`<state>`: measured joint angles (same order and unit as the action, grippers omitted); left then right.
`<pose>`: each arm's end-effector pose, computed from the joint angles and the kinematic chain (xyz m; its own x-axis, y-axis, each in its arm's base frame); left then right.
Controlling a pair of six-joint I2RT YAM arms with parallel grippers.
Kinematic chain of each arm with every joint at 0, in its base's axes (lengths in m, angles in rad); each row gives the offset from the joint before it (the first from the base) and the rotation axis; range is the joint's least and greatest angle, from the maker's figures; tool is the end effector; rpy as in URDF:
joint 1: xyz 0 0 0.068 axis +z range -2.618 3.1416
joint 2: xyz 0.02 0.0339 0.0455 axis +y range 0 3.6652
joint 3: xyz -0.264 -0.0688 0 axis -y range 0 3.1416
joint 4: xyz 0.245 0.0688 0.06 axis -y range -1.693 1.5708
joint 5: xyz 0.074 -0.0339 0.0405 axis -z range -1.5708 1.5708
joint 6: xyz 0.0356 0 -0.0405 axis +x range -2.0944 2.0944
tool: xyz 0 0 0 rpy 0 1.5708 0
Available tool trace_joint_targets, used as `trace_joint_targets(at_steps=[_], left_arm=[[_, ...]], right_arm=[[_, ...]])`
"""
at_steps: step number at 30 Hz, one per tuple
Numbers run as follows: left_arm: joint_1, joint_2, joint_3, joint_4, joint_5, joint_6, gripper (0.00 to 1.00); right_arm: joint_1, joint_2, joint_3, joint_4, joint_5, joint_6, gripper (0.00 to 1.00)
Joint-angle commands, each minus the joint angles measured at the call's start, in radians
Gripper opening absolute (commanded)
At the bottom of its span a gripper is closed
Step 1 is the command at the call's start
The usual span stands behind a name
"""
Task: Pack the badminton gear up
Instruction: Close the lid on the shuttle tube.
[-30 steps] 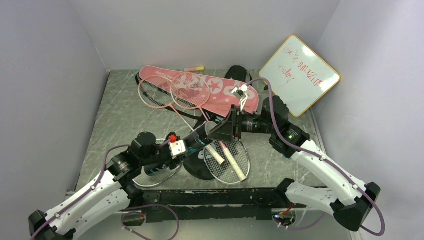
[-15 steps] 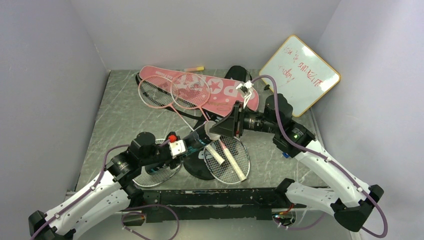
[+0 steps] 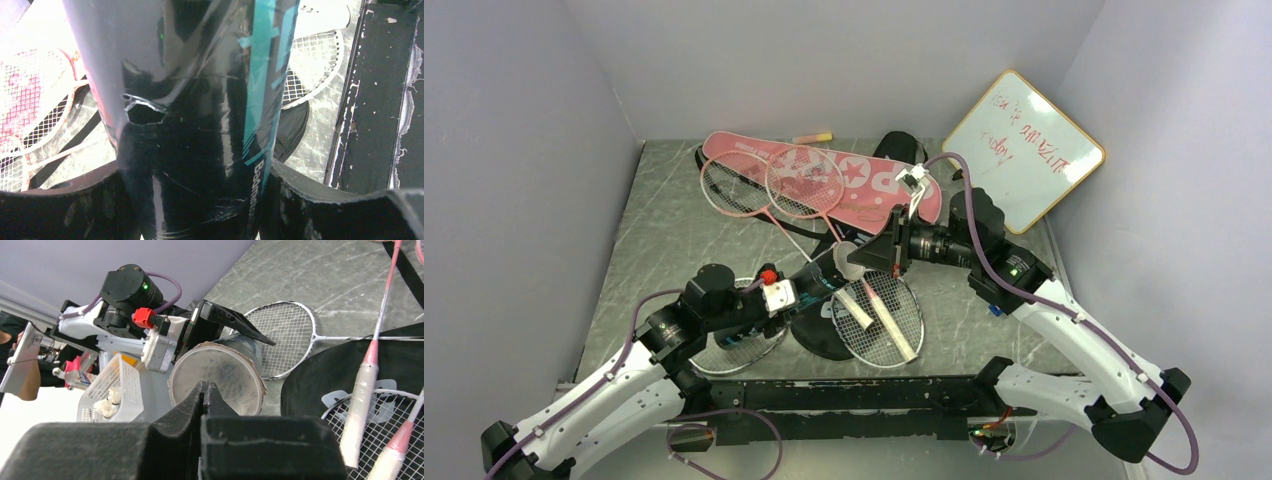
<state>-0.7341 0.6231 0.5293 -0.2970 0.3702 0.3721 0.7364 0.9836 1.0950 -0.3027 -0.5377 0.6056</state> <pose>0.1059 -0.1129 0.2635 0.0539 0.4079 -0.9114 0.9160 0.3432 0.2078 0.1457 0.1567 0.4003 -0.6563 0.0650 -0.7517 -0.7004 0.3182 0.6389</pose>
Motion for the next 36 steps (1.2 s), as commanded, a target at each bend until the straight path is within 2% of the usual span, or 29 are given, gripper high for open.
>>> trace_joint_targets(at_steps=[1, 11, 18, 24, 36], left_arm=[[0.002, -0.017, 0.015, 0.061, 0.03, 0.008, 0.36], [0.001, -0.03, 0.013, 0.066, 0.048, 0.016, 0.36], [0.002, -0.051, 0.012, 0.073, 0.052, 0.022, 0.36], [0.002, -0.089, 0.013, 0.079, 0.038, 0.024, 0.35], [0.002, -0.105, 0.009, 0.09, 0.037, 0.024, 0.36]], right_arm=[[0.005, 0.002, 0.004, 0.003, 0.027, -0.039, 0.0], [0.009, 0.057, -0.028, 0.045, -0.033, -0.036, 0.0], [0.023, 0.072, -0.032, 0.034, -0.026, -0.047, 0.0], [0.022, 0.066, -0.021, -0.028, 0.039, -0.076, 0.0], [0.056, 0.07, -0.045, 0.015, -0.007, -0.052, 0.0]])
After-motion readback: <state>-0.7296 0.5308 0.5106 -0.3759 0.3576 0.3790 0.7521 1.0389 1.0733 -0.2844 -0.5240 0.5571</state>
